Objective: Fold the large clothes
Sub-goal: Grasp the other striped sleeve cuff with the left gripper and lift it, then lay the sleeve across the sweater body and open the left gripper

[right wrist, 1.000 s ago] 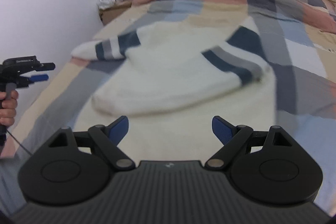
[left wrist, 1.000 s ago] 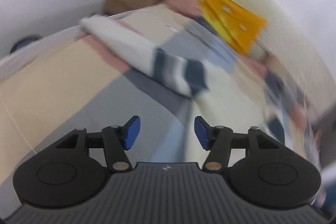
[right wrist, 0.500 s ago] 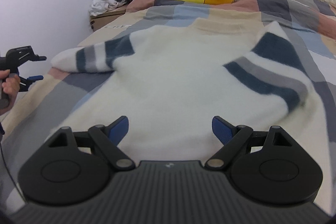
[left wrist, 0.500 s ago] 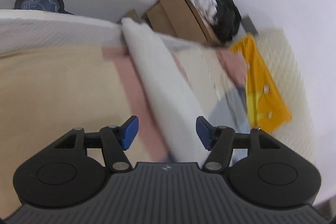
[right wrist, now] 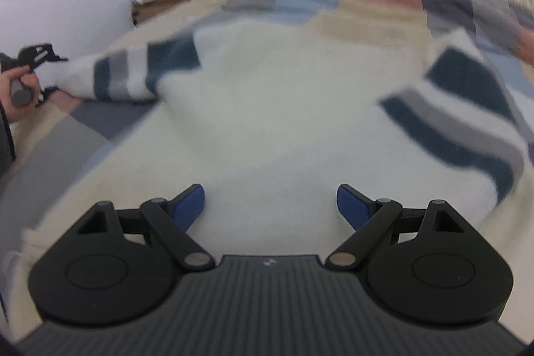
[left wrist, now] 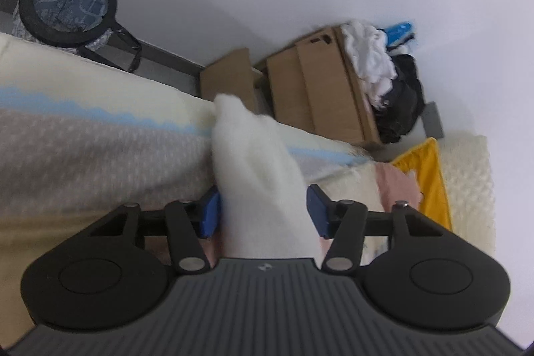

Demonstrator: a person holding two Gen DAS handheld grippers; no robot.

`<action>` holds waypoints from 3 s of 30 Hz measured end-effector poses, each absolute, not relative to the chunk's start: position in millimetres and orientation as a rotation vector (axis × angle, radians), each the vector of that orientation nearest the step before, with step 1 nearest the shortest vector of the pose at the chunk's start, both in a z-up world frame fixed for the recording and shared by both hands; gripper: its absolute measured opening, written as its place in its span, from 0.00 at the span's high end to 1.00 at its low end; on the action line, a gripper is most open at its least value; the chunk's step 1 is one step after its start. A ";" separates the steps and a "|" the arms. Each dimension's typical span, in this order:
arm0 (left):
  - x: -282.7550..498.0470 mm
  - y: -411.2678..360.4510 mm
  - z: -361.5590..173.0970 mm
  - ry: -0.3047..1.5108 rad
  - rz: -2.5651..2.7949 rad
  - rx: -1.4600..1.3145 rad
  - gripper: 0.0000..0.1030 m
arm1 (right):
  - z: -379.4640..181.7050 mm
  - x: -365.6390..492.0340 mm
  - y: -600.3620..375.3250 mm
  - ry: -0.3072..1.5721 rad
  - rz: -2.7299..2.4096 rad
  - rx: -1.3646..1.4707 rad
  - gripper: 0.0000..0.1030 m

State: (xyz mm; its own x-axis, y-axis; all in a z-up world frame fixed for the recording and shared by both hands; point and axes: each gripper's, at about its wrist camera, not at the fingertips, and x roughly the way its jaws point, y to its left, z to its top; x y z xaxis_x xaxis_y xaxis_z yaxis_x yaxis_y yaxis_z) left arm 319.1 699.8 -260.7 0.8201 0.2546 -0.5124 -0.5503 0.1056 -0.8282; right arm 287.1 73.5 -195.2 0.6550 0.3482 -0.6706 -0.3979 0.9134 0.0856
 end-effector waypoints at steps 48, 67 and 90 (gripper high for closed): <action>410.7 162.1 52.9 0.275 0.126 -0.196 0.92 | -150.4 272.9 -91.3 0.630 0.318 0.244 0.14; 411.0 -5.8 -191.7 0.631 -0.115 -0.152 0.91 | -175.2 313.1 -183.4 0.648 0.150 0.509 0.14; 369.5 11.4 -164.3 0.685 -0.200 -0.136 0.29 | -176.0 312.7 -178.1 0.639 0.224 0.558 0.14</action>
